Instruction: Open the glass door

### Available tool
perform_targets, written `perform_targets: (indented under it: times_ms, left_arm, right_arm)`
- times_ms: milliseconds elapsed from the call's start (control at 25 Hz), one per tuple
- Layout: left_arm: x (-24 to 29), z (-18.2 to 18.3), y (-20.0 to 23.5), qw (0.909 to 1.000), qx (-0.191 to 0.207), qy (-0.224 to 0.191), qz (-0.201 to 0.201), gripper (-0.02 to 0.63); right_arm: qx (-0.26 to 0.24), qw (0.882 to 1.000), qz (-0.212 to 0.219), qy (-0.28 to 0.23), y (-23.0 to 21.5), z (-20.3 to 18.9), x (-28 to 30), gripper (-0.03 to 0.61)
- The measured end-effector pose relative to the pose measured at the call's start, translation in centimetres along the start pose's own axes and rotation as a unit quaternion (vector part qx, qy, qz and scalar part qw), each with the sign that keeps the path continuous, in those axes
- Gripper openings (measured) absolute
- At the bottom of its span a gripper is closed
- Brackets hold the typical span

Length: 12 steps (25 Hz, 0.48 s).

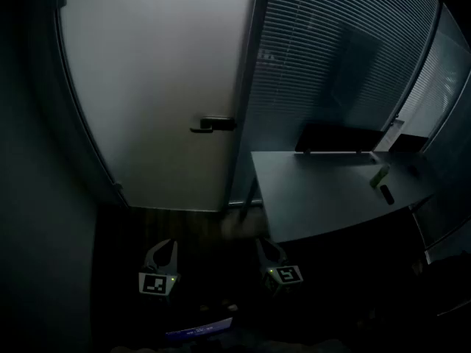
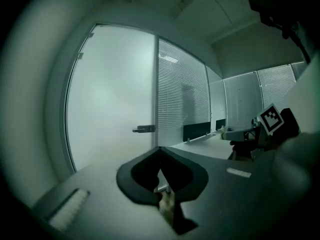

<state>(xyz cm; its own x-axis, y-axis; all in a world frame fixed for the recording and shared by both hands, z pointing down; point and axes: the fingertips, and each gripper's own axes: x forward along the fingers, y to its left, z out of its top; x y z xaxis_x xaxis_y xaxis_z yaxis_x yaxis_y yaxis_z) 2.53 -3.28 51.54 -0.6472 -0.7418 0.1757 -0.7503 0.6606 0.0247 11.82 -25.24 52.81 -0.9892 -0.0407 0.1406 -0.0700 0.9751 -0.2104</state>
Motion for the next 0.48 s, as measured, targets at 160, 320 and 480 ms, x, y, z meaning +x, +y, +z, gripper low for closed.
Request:
perform_targets:
  times_ms: [160,320,480]
  left_arm:
    - [-0.2,-0.3,0.4,1.0000,0.005,-0.001,-0.007,0.003]
    - [-0.6,-0.5,1.1,0.9999,0.002,0.000,-0.011,0.003]
    - [-0.3,-0.6,1.2,0.9998,0.004,-0.002,-0.018,0.003]
  right_arm:
    - [0.004,1.000,-0.009,-0.002,0.4,-0.2,0.0,0.002]
    - [0.007,1.000,-0.017,-0.002,1.0,-0.6,-0.4,0.002]
    - [0.007,1.000,-0.023,-0.002,1.0,-0.7,-0.2,0.002]
